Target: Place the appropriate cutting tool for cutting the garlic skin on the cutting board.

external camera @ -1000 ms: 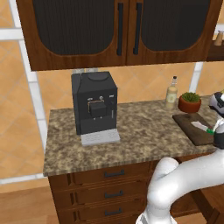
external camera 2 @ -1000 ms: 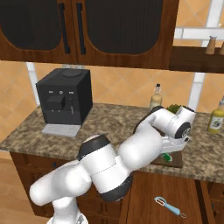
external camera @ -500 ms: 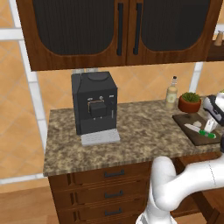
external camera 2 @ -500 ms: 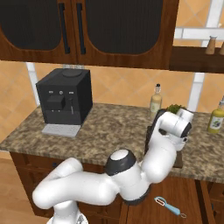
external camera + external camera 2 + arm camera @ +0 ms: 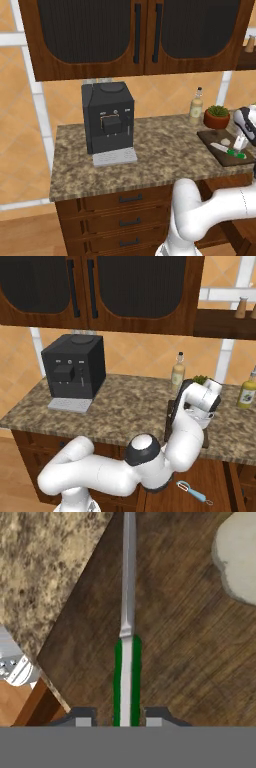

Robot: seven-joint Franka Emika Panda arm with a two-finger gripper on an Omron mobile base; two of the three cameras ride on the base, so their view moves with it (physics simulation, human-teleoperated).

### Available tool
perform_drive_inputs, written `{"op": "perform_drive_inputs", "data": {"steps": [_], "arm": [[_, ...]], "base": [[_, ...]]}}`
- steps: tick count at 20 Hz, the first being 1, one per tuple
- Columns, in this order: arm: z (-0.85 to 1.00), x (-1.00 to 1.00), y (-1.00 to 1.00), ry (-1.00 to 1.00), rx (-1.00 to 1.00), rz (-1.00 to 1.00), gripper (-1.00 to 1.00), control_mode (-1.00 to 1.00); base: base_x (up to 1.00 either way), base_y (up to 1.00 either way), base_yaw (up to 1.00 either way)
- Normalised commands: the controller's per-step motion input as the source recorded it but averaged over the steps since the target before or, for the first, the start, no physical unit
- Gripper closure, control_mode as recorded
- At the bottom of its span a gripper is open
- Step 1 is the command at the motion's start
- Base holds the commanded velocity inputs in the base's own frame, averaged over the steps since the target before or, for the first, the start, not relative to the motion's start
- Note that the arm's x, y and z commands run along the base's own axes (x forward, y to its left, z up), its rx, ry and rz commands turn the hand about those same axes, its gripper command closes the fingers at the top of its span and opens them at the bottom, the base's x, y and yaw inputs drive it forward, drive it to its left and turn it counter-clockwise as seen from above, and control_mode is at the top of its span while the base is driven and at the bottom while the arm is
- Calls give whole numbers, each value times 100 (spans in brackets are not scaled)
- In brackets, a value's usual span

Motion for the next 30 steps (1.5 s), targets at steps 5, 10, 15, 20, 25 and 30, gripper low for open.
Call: {"op": "perform_drive_inputs", "data": {"steps": [5, 10, 15, 20, 25, 30], "arm": [[4, -31, 5, 0, 0, 0, -100, -100], [40, -40, 1, -8, 0, 0, -100, -100], [50, -47, 6, -18, -3, -1, -100, -100], [28, -73, 28, -12, -6, 0, -100, -100], [23, -62, 64, -5, -13, 0, -100, -100], [33, -31, 82, -1, -17, 0, -100, -100]], "base": [[0, 0, 0], [0, 0, 0], [0, 0, 0], [0, 0, 0], [0, 0, 0], [0, 0, 0]]}}
